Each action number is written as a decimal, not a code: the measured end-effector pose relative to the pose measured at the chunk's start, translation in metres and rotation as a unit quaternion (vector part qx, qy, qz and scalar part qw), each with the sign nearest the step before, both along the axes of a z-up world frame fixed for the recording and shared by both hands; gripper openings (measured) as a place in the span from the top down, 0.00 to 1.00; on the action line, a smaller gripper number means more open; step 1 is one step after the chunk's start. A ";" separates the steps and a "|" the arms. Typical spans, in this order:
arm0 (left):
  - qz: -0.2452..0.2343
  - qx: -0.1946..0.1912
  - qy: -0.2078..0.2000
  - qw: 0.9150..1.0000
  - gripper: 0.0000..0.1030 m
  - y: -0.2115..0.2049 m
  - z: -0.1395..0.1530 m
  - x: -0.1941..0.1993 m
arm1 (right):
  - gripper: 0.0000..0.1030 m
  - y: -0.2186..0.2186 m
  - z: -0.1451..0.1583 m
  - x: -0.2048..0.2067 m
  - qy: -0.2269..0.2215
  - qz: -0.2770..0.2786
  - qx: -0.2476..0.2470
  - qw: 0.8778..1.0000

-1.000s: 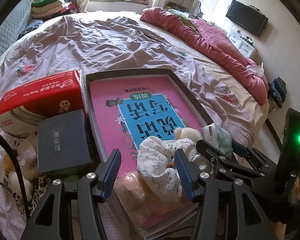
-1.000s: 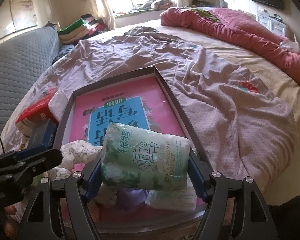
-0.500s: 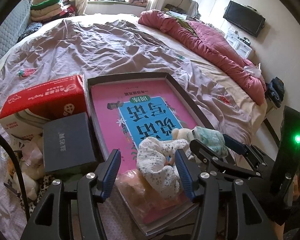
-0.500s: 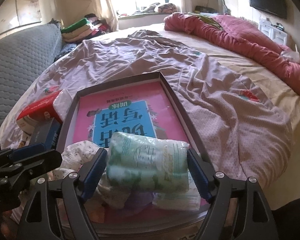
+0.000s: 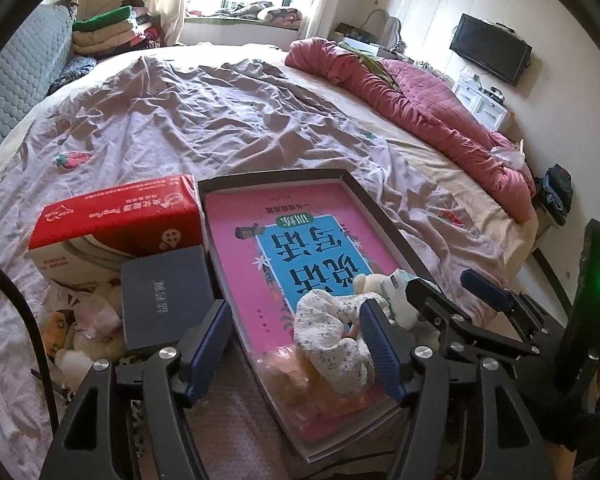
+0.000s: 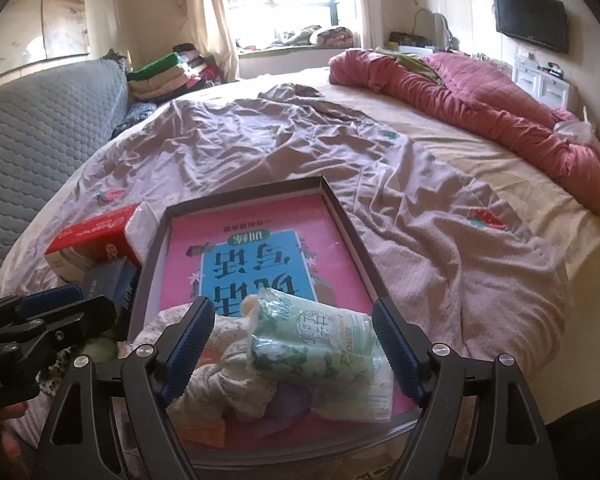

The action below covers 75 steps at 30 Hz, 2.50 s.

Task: Organize soft objects

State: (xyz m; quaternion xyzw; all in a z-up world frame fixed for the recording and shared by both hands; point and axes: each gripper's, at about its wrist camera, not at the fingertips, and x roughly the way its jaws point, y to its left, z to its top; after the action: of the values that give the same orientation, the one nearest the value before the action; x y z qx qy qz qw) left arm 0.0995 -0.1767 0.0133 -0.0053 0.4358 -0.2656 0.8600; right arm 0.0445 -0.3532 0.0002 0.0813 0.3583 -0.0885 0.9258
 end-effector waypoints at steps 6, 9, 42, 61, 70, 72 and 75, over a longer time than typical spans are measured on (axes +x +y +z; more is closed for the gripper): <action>0.006 0.011 -0.022 1.000 0.34 0.006 0.009 -0.007 | 0.20 0.006 0.013 -0.008 -0.016 0.001 -0.008 1.000; 0.009 0.014 -0.028 0.999 0.33 0.010 0.013 -0.009 | 0.20 0.010 0.017 -0.010 -0.019 0.001 -0.014 1.000; 0.112 0.032 -0.048 0.992 0.27 0.110 0.055 -0.029 | 0.19 0.033 0.059 -0.039 -0.066 0.043 0.024 0.997; 0.202 0.020 -0.032 0.979 0.27 0.202 0.057 -0.016 | 0.19 0.087 0.058 -0.028 -0.057 0.107 0.017 0.992; 0.222 0.020 -0.010 0.975 0.27 0.223 0.041 -0.008 | 0.19 0.127 0.044 -0.025 -0.034 0.160 0.012 0.987; 0.225 0.022 -0.006 0.974 0.27 0.226 0.037 -0.006 | 0.19 0.136 0.040 -0.024 -0.028 0.173 0.008 0.984; 0.231 0.026 0.001 0.973 0.27 0.230 0.029 -0.003 | 0.19 0.148 0.033 -0.021 -0.019 0.184 0.009 0.983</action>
State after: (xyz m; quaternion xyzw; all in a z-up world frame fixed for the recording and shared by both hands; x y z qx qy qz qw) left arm 0.0968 0.0530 0.0424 -0.0837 0.4301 -0.0487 0.8976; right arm 0.0236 -0.2051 0.0334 0.0236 0.3504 0.0883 0.9321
